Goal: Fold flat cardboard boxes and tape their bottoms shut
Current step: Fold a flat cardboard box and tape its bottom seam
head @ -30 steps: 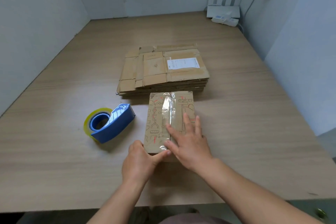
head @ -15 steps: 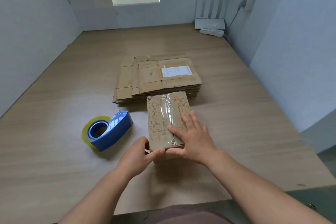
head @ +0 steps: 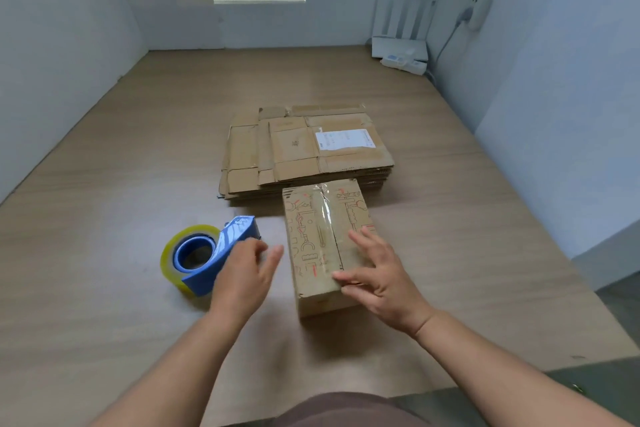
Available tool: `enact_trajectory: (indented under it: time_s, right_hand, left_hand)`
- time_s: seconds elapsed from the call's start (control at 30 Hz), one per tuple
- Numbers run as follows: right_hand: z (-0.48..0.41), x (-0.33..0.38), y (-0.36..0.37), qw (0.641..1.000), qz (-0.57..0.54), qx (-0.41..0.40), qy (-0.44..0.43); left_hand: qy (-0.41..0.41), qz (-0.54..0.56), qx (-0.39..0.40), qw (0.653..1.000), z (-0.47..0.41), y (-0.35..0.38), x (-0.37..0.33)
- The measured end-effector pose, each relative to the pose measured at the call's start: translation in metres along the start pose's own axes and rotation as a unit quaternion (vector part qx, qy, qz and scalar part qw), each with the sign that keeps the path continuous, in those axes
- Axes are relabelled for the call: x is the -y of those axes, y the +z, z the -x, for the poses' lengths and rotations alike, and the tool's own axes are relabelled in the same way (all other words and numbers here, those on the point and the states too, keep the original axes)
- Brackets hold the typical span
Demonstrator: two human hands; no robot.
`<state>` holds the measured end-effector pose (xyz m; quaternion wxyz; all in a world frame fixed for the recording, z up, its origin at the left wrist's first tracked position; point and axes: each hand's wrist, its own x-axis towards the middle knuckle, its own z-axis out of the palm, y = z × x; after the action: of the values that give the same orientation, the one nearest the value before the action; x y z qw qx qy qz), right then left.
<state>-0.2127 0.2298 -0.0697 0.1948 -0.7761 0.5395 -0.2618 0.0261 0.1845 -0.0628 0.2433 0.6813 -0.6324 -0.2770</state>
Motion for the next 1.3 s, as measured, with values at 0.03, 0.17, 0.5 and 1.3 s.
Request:
enact_trajectory:
  time_s: [0.03,0.17,0.5,1.3]
  right_hand:
    - [-0.002,-0.001,0.0,1.0,0.001,-0.009,0.017]
    - [-0.009,-0.004,-0.001,0.995,0.035,0.051,0.078]
    - [-0.009,-0.005,-0.001,0.988,0.094,0.094,0.074]
    - [-0.053,0.071,-0.051,0.906,-0.374,0.093,0.174]
  left_hand:
    - [0.007,-0.024,-0.046,0.999,-0.007,-0.006,0.006]
    - [-0.046,-0.176,-0.07,0.981,-0.034,-0.021,0.03]
    - [-0.193,-0.274,0.092,0.938,-0.063,-0.021,0.049]
    - [0.045,0.108,0.302,0.946,0.019,-0.097,-0.041]
